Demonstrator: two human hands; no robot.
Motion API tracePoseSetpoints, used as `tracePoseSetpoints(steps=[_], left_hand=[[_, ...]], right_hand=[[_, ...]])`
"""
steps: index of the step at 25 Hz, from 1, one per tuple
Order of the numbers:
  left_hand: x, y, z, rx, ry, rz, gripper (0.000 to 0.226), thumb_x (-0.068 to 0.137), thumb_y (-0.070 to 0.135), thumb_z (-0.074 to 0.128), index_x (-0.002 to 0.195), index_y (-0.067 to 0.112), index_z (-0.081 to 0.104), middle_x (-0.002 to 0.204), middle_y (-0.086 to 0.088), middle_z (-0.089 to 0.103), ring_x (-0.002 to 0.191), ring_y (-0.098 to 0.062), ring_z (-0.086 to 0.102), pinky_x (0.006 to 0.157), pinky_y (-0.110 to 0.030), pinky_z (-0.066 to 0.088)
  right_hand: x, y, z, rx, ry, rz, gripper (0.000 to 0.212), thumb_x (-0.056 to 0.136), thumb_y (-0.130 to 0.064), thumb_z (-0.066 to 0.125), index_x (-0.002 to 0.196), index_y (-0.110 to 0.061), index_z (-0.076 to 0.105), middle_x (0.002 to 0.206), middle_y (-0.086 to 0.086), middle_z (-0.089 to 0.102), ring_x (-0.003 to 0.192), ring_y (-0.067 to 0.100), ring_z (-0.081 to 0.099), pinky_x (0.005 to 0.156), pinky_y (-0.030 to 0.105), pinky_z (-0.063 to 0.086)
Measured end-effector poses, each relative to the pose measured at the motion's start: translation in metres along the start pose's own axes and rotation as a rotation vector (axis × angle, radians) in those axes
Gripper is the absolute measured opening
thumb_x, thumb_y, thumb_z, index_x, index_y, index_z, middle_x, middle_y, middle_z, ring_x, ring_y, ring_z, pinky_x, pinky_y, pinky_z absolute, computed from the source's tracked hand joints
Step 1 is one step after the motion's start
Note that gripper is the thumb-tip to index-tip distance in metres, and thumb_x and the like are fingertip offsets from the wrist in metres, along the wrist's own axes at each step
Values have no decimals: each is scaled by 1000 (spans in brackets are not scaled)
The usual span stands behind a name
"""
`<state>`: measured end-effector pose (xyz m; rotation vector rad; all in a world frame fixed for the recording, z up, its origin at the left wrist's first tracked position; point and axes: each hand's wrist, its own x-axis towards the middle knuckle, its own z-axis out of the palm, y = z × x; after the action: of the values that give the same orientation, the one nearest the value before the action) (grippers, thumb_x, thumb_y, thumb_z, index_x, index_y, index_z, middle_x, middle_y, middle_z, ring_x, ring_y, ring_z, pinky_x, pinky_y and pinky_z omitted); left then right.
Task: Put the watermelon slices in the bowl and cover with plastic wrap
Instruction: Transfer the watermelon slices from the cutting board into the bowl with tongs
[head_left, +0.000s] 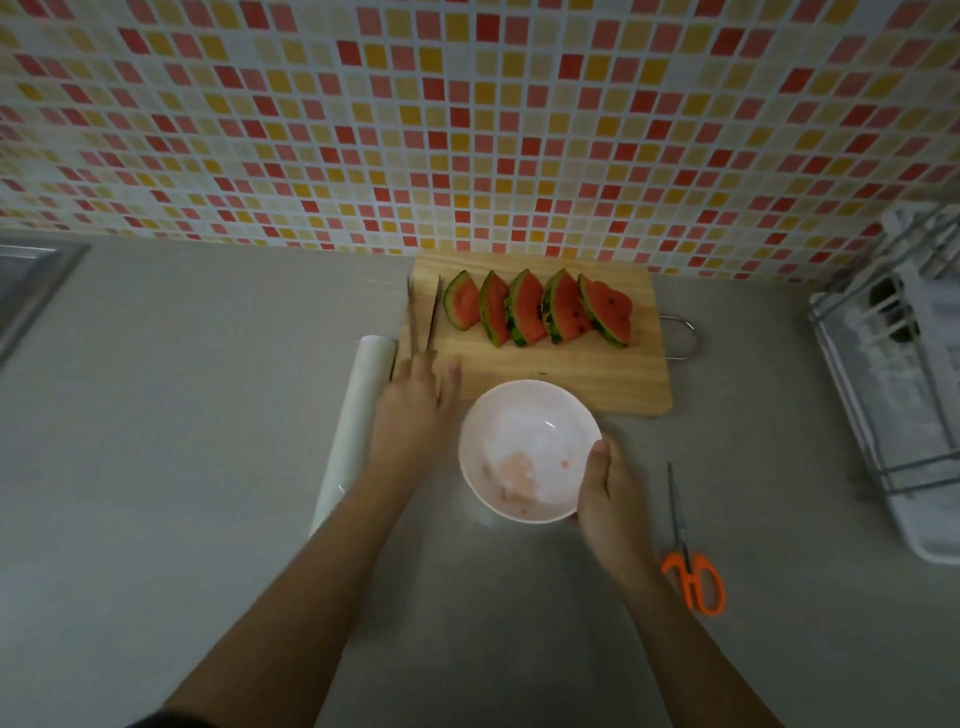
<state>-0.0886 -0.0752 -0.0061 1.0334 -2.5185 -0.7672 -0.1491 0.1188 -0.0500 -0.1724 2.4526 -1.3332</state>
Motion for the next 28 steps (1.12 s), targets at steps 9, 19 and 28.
tracePoseSetpoints(steps=[9, 19, 28], left_hand=[[74, 10, 10, 420, -202, -133, 33, 97, 3, 34, 128, -5, 41, 126, -23, 56, 115, -36, 57, 95, -38, 45], [71, 1, -38, -657, -366, -442, 26, 97, 27, 38, 88, 7, 51, 75, -7, 48, 59, -13, 40, 58, -27, 35], [87, 63, -12, -315, -709, -117, 42, 92, 38, 57, 77, 0, 65, 59, -5, 55, 45, -13, 35, 43, -21, 30]], right_hand=[[2, 5, 1, -3, 3, -29, 39, 99, -37, 25, 117, -20, 56, 94, -7, 58, 78, 8, 53, 61, 8, 34], [1, 5, 2, 7, 3, -33, 39, 98, -38, 24, 118, -25, 54, 90, -14, 59, 79, 2, 55, 61, 11, 37], [-3, 1, 1, 22, -13, -17, 42, 98, -41, 24, 121, -23, 54, 98, -7, 60, 87, 14, 58, 61, 11, 40]])
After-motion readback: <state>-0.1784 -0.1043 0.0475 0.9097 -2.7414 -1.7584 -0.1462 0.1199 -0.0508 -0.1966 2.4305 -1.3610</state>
